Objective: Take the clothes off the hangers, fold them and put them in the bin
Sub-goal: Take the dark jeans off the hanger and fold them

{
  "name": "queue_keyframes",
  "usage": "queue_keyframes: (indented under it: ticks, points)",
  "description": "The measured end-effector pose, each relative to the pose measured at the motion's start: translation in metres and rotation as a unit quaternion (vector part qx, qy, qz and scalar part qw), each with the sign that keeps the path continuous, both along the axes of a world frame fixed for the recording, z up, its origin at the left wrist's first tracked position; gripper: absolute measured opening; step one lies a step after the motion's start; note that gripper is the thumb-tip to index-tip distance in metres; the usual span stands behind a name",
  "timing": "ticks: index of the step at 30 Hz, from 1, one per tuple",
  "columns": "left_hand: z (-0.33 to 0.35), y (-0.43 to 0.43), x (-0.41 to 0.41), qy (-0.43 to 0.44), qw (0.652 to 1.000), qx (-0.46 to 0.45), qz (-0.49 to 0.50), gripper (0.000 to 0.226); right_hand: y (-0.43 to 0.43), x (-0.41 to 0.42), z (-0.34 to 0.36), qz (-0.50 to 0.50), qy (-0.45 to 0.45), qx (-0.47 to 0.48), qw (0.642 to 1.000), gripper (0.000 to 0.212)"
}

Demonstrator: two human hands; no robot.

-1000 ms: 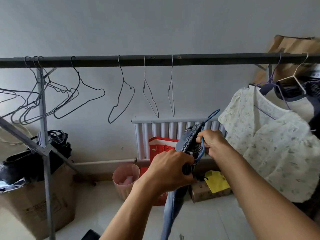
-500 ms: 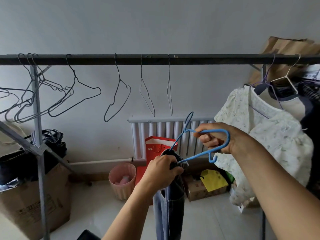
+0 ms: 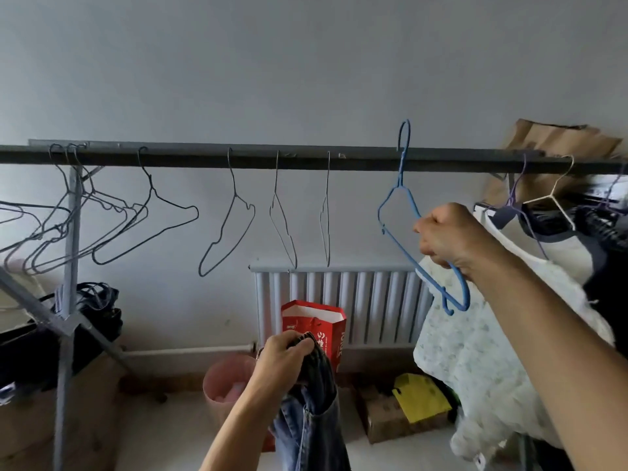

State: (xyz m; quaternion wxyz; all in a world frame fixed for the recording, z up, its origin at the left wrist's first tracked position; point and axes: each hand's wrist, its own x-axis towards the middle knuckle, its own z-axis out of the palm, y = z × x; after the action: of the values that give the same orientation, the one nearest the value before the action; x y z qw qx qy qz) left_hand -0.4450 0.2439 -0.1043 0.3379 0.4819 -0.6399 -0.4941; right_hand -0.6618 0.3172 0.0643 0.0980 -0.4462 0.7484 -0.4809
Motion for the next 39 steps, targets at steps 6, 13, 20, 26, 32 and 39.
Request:
queue_keyframes:
  ticks: [6, 13, 20, 26, 32, 39]
  points:
    - [0.022, -0.001, 0.01, 0.055, 0.998, -0.018, 0.015, 0.016, -0.055, -0.022, -0.005, -0.043, 0.062, 0.013, 0.997, 0.029]
    - [0.056, 0.007, 0.014, 0.109, 0.993, -0.039, -0.006, 0.015, -0.061, -0.023, -0.032, -0.06, 0.12, 0.09, 0.987, 0.031]
    - [0.087, 0.011, 0.012, 0.031, 0.988, -0.146, -0.03, 0.006, -0.001, 0.044, -0.036, -0.064, 0.353, 0.03, 0.933, 0.041]
    - [0.098, 0.014, 0.013, 0.032, 0.977, -0.193, -0.078, 0.006, 0.004, 0.108, -0.082, 0.174, 0.098, 0.108, 0.974, 0.063]
    - [0.082, 0.01, 0.05, 0.026, 0.963, -0.235, -0.131, 0.03, -0.007, 0.107, -0.1, 0.15, -0.011, -0.046, 0.988, 0.014]
    - [0.005, 0.0, 0.124, -0.043, 0.983, -0.107, -0.145, 0.06, -0.003, 0.096, -0.092, 0.113, -0.132, -0.123, 0.977, 0.018]
